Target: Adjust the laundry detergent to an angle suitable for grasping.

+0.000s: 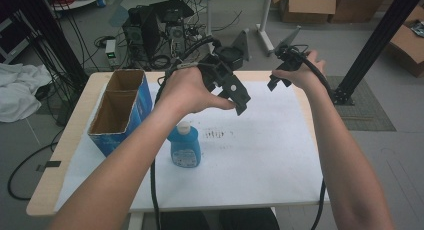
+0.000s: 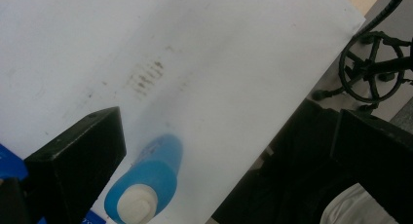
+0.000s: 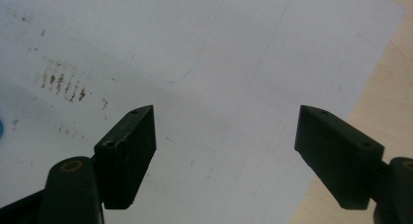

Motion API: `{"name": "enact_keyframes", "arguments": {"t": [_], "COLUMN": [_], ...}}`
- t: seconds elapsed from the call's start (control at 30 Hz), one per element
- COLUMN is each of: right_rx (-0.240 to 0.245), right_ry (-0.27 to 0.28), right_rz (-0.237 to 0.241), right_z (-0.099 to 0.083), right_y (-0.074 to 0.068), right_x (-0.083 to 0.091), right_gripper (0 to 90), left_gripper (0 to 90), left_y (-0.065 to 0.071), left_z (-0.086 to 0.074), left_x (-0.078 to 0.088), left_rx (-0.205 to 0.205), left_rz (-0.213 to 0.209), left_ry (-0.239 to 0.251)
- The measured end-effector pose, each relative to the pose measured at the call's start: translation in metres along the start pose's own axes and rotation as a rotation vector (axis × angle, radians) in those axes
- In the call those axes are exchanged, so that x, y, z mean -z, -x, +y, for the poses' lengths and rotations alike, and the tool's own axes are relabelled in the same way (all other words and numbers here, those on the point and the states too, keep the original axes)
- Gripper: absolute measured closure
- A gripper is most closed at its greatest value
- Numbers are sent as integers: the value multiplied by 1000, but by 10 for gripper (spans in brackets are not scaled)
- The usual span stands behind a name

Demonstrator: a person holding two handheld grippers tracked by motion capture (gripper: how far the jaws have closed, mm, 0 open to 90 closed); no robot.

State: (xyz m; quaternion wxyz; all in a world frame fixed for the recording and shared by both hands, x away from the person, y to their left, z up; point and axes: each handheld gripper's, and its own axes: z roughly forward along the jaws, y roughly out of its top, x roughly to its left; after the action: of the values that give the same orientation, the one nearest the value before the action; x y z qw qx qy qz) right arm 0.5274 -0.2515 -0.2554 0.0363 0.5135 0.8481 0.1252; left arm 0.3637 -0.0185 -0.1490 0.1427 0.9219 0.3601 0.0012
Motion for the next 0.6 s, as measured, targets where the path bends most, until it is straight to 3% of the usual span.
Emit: {"name": "enact_keyframes", "arguments": {"t": [0.17, 0.27, 0.6], "right_rx": [-2, 2, 4], "right_ry": [4, 10, 12], "right_rz": [5, 6, 14], "right_z": [-1, -2, -7], "right_y": [2, 3, 3], "right_x": [1, 1, 0], "right_gripper": [229, 228, 227], "left_gripper": [1, 1, 1], "left_y": [1, 3, 9], "left_z": [1, 1, 1], "left_x": [0, 1, 4], "left_rx": [4, 4, 2], "left_rz": [-3, 21, 14], "left_ry": [-12, -10, -11]}}
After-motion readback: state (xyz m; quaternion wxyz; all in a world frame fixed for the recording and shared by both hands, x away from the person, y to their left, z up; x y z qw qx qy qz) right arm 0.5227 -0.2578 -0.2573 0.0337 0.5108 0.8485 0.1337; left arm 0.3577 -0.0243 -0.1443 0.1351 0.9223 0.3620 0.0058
